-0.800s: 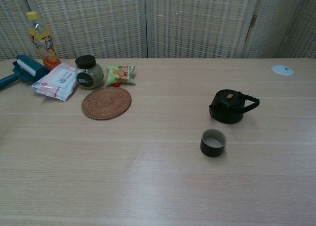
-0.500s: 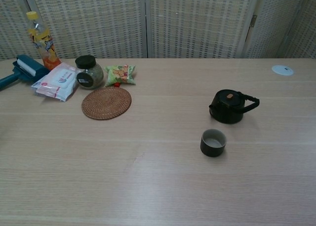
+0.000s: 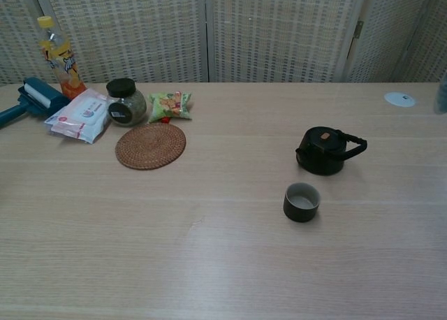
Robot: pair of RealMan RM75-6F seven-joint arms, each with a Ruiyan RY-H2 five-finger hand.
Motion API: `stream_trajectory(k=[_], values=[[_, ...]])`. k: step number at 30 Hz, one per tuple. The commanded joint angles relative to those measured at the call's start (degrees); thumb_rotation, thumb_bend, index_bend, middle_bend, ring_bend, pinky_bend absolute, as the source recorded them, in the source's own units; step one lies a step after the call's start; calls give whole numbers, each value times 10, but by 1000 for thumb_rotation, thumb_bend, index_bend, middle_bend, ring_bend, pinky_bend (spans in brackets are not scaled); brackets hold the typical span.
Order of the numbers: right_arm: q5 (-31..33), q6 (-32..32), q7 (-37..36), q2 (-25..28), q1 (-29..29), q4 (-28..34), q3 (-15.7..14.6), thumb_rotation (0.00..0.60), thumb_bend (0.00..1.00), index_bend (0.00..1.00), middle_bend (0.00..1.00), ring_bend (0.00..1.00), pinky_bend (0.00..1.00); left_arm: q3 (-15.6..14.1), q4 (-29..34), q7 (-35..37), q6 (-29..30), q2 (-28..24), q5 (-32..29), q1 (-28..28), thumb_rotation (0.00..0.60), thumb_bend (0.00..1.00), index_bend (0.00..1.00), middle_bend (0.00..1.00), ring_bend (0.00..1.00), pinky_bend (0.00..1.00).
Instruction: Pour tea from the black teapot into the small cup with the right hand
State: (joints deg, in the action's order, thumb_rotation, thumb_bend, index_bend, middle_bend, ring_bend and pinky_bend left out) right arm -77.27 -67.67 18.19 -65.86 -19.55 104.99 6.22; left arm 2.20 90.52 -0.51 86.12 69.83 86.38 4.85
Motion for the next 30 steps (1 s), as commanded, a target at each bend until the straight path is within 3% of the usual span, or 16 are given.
stream_trajectory(k=[1, 7, 15, 30], values=[[40, 48, 16, -33, -39, -31, 21, 600, 0, 475, 395, 244, 0, 0, -1, 0, -1, 0, -1, 0, 600, 188, 20, 0, 3, 82], [81, 104, 31, -84, -93, -80, 39, 600, 0, 475, 395, 355, 0, 1, -6, 2, -2, -1, -5, -1, 600, 188, 20, 0, 3, 82], [112, 144, 39, -129, -143, -130, 50, 600, 0, 475, 399, 357, 0, 2, -10, 5, -1, -4, -14, -6, 600, 189, 20, 0, 3, 82], [150, 177, 54, -168, -180, -186, 28, 600, 0, 475, 428, 358, 0, 2, -19, 13, -3, -1, -18, -8, 600, 189, 20, 0, 3, 82]])
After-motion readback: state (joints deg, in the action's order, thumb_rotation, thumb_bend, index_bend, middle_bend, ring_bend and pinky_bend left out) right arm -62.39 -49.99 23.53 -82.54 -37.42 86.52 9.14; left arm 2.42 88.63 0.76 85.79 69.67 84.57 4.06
